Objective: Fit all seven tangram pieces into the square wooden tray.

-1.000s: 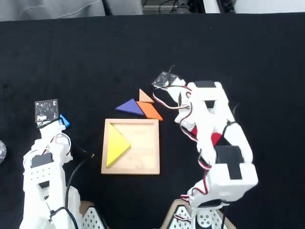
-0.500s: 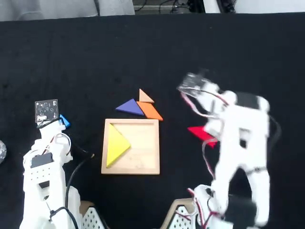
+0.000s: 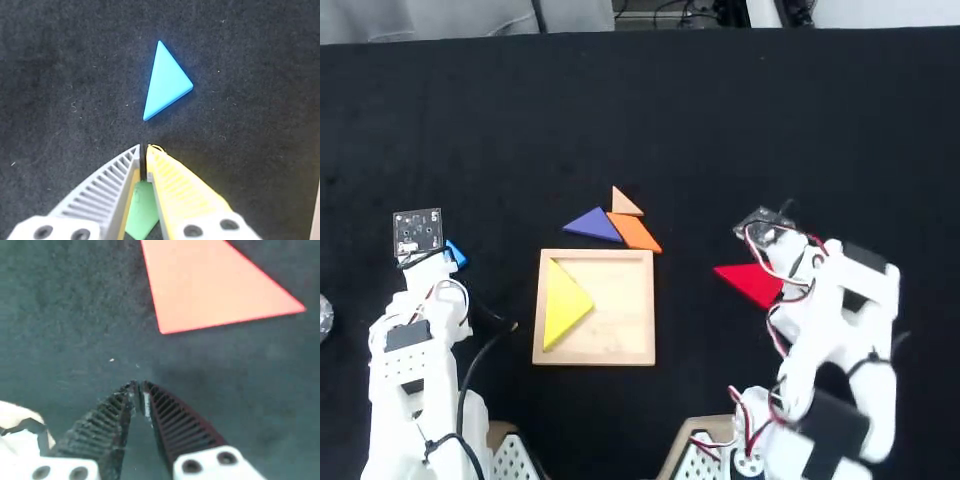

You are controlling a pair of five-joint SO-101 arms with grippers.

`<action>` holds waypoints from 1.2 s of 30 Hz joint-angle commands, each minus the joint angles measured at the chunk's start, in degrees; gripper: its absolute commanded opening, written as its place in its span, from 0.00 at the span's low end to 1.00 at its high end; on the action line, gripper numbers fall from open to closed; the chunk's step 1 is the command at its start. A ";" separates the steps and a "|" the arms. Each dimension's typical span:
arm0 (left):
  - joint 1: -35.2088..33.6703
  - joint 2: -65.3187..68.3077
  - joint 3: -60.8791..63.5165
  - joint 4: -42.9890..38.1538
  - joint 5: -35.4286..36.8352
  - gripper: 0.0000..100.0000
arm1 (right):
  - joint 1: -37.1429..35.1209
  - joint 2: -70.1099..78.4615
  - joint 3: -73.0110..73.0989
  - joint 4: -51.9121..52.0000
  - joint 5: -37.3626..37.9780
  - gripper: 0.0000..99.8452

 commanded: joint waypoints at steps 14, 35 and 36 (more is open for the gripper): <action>-0.13 -0.70 -0.22 -0.44 -0.35 0.03 | -17.05 7.69 -6.99 -4.75 -4.48 0.01; -0.13 -0.70 -0.22 -0.44 -0.35 0.03 | -9.14 -5.23 -15.87 6.15 -7.03 0.01; -0.13 -0.70 -0.22 -0.44 -0.35 0.03 | -6.51 -5.58 -15.87 4.75 -7.03 0.01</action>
